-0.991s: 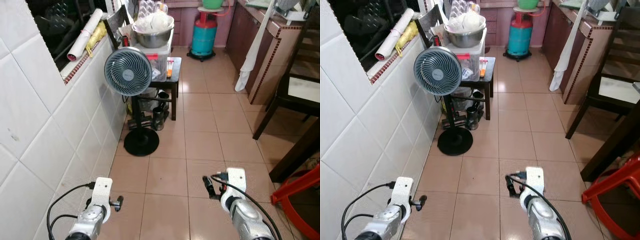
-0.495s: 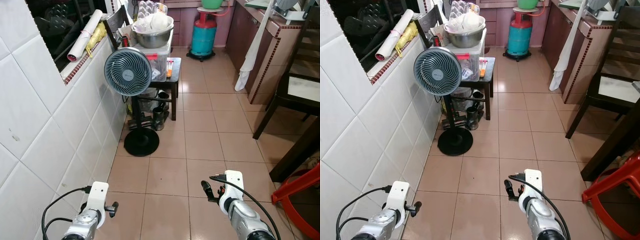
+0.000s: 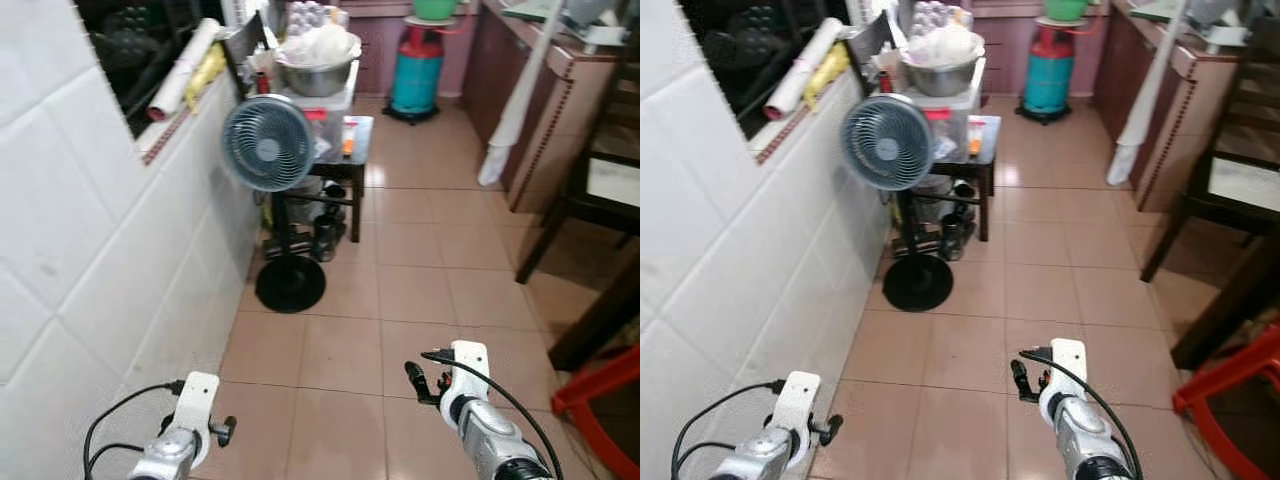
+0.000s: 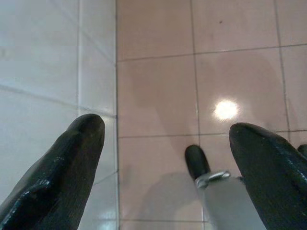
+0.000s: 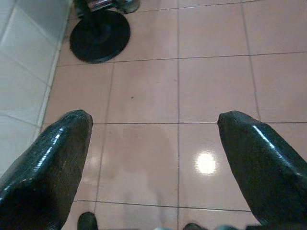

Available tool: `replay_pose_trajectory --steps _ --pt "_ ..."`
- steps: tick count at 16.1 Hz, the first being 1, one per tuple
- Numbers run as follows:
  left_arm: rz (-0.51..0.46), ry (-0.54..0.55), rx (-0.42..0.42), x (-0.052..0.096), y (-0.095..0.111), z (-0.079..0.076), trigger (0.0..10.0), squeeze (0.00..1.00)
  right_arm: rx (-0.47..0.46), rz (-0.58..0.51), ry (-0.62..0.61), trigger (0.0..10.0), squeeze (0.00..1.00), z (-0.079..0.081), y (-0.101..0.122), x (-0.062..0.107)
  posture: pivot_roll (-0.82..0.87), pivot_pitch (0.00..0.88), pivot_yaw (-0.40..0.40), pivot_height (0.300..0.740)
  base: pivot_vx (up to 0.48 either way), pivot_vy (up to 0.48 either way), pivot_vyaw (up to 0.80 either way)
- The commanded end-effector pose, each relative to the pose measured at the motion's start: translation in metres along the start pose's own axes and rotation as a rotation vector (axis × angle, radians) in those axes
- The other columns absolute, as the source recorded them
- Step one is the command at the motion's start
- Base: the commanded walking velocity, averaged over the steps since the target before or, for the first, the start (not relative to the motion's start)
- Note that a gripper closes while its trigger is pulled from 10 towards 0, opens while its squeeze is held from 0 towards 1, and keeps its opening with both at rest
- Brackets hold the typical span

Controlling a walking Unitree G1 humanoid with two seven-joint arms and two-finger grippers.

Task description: Setting the table

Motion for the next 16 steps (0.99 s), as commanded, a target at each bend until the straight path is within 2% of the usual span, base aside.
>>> replay_pose_trajectory --steps 1,6,13,16 --pt "0.015 0.008 -0.015 0.0012 -0.0044 0.0050 10.0 0.00 0.000 -0.002 0.008 10.0 0.00 0.0019 0.0013 -0.0009 -0.04 0.000 0.037 0.740 0.000 0.322 0.00" --pt "0.028 0.006 -0.038 0.0018 -0.0088 0.0042 10.0 0.00 -0.005 0.002 0.009 10.0 0.00 0.0020 0.0002 -0.0008 -0.05 0.000 0.038 0.740 0.000 0.324 0.00" --pt "0.033 0.001 -0.052 0.0017 -0.0096 0.0022 10.0 0.00 -0.031 0.001 -0.006 10.0 0.00 -0.0005 -0.0006 -0.0003 -0.05 0.000 0.040 0.740 0.301 0.297 0.00" --pt "0.022 0.003 -0.058 0.0015 -0.0074 0.0027 10.0 0.00 -0.004 0.001 -0.033 10.0 0.00 -0.0063 -0.0024 0.0015 -0.05 0.000 0.044 0.740 0.000 0.000 0.00"
Point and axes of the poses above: a point about 5 cm out from each wrist's last joint towards the gripper, its own x axis pointing back from the gripper into the wrist, its own y axis along the axis of the wrist's last joint, z = x × y, the point moved 3 cm from there along -x, pointing out of the wrist towards the gripper, and after that the axes turned 3 degrees about -x, right-handed, at the moved point
